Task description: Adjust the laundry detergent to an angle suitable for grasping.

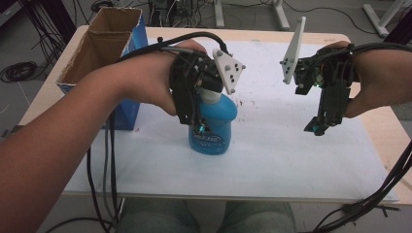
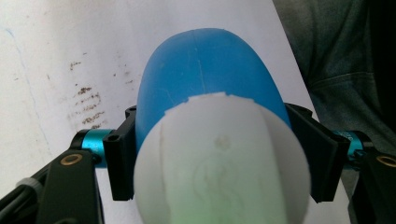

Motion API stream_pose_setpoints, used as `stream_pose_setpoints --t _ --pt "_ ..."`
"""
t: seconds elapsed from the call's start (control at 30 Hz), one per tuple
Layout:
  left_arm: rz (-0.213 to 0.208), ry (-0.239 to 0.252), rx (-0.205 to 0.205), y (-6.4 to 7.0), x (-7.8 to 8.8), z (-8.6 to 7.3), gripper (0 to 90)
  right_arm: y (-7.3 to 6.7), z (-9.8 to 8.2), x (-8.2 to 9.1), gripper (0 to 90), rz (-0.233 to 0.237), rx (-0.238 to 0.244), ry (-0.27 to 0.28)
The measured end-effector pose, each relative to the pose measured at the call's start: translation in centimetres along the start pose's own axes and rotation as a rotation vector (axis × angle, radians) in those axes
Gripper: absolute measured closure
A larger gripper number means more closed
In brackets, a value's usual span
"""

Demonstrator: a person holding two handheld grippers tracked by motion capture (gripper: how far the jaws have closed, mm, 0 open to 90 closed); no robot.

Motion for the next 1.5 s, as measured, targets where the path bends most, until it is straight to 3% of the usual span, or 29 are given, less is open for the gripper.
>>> stream_pose_setpoints --t 0.17,0.7,1.0,1.27,1.5 --pt "-0.016 -0.014 0.047 0.0 0.6 -0.2 26.1 -0.1 0.1 0.0 1.4 0.000 -0.001 0.000" --pt "-0.034 -0.112 0.086 -0.2 3.0 -1.1 15.4 0.0 -0.2 0.1 1.4 0.000 -0.004 0.008" --pt "-0.041 -0.189 0.133 -0.4 4.0 -2.7 9.6 0.2 -0.1 0.2 1.4 0.003 -0.001 0.012" --pt "-0.051 -0.255 0.208 -0.6 5.0 -4.7 4.9 0.4 -0.1 0.4 1.4 0.004 -0.003 0.011" --pt "-0.043 -0.307 0.249 -0.9 5.8 -6.2 1.6 0.8 0.0 0.6 1.4 0.003 -0.004 0.015"
Point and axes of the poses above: each handheld gripper's, and its own axes: x roughly backward along the jaws, z roughly out of its top, y roughly to its right, the point moved 9 cm from there along -x, roughly forward along the jaws, and after that the axes turned 7 degrees about -y, right-handed, at the moved point
